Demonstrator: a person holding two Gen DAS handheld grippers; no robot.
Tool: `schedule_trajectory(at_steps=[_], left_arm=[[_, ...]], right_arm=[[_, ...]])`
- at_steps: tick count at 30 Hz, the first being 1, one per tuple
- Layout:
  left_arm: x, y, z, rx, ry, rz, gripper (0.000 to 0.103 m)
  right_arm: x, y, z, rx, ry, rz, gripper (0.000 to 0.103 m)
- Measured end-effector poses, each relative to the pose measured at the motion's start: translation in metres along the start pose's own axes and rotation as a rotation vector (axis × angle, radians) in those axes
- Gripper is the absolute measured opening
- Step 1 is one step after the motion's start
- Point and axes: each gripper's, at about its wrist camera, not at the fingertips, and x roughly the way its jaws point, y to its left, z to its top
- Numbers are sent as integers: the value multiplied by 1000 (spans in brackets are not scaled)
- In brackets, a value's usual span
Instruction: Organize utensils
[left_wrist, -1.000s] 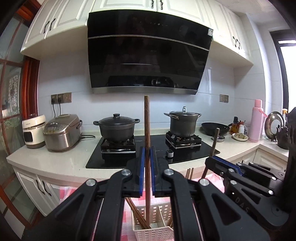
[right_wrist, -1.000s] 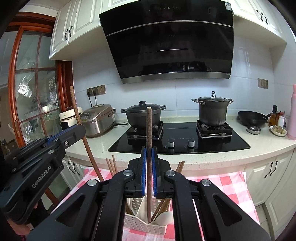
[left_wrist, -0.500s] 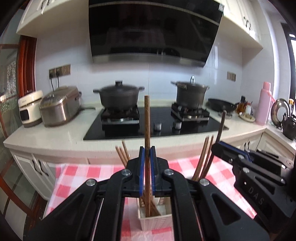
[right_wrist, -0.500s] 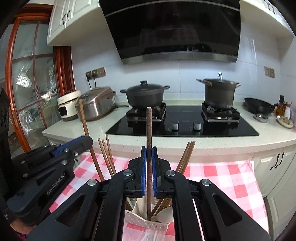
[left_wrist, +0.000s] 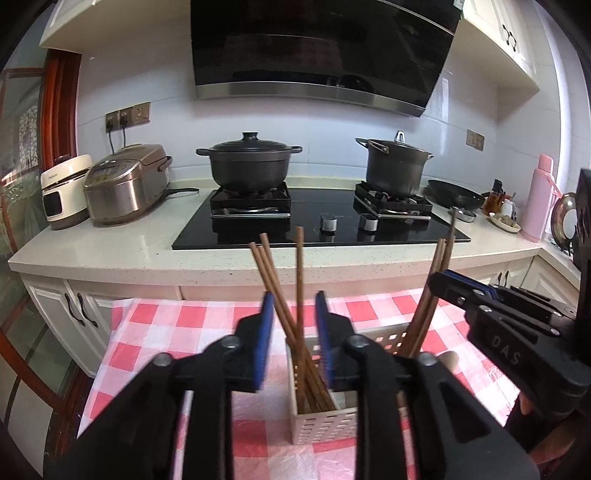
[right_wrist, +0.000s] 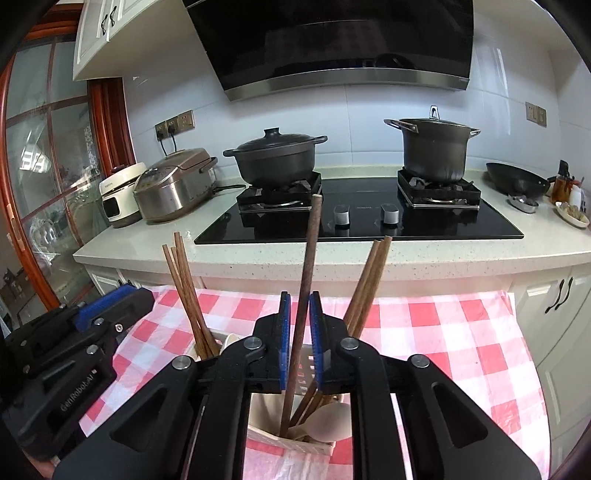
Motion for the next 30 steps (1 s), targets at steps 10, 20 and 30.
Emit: schedule_trajectory(at_steps=[10,20,30], left_arm=[[-23,13,-22,-22,-60,70,77],[-63,7,-58,15,-135,109,98],[-102,10,-103,9,-190,108,98]], right_arm=[[-27,-11,-19,11,-28,-11,38],[-67,-2,-61,-26,-76,-24,53],[-111,14,-106,-69,-144,-24,70]])
